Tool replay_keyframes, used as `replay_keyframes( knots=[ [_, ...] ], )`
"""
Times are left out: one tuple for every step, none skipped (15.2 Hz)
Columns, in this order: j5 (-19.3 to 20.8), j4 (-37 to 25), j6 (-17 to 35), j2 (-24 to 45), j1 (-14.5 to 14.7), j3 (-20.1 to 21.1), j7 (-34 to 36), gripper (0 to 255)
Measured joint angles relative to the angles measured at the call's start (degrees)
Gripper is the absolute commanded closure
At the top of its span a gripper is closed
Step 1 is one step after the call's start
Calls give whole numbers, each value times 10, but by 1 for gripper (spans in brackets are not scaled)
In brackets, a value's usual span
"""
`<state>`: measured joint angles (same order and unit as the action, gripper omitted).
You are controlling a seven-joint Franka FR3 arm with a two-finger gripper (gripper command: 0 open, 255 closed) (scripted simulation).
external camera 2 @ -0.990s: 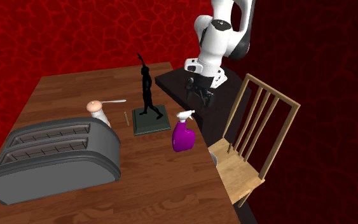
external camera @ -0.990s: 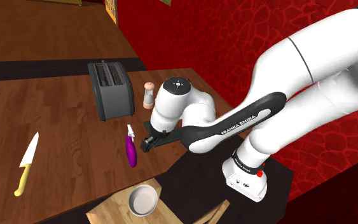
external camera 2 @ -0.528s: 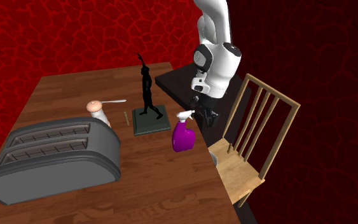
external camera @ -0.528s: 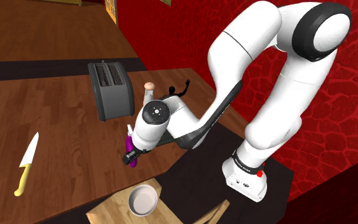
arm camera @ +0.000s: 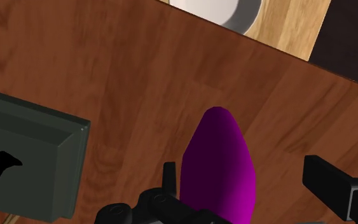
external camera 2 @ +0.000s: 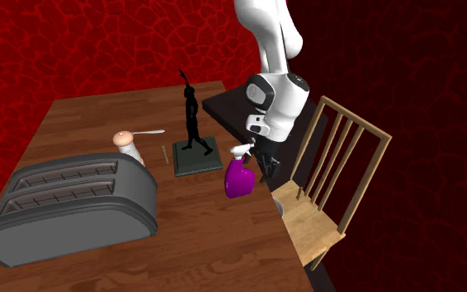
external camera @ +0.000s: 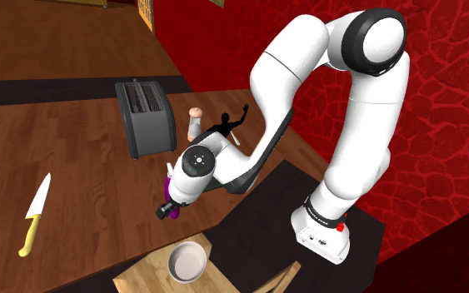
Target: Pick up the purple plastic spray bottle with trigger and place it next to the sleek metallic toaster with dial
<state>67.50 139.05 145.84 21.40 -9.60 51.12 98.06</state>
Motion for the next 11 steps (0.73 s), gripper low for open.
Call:
replay_keyframes(
  knots=[
    [7,-2,-1,5,4,-4,5,0],
    [11,-2,-1,7,5,-6,8,0],
    [12,-3,-1,8,6,-7,9,0],
    [13,-3,-1,9,6,-8,9,0],
    [13,-3,-1,9,6,-8,9,0],
    [14,-3,-1,9,6,-8,9,0],
    [14,-3,-1,9,6,-8,9,255],
    [14,-3,-1,9,6,-8,9,255],
    [14,-3,-1,9,6,-8,9,255],
    [13,-3,-1,9,6,-8,9,255],
    [13,-3,-1,9,6,-8,9,255]
  ],
)
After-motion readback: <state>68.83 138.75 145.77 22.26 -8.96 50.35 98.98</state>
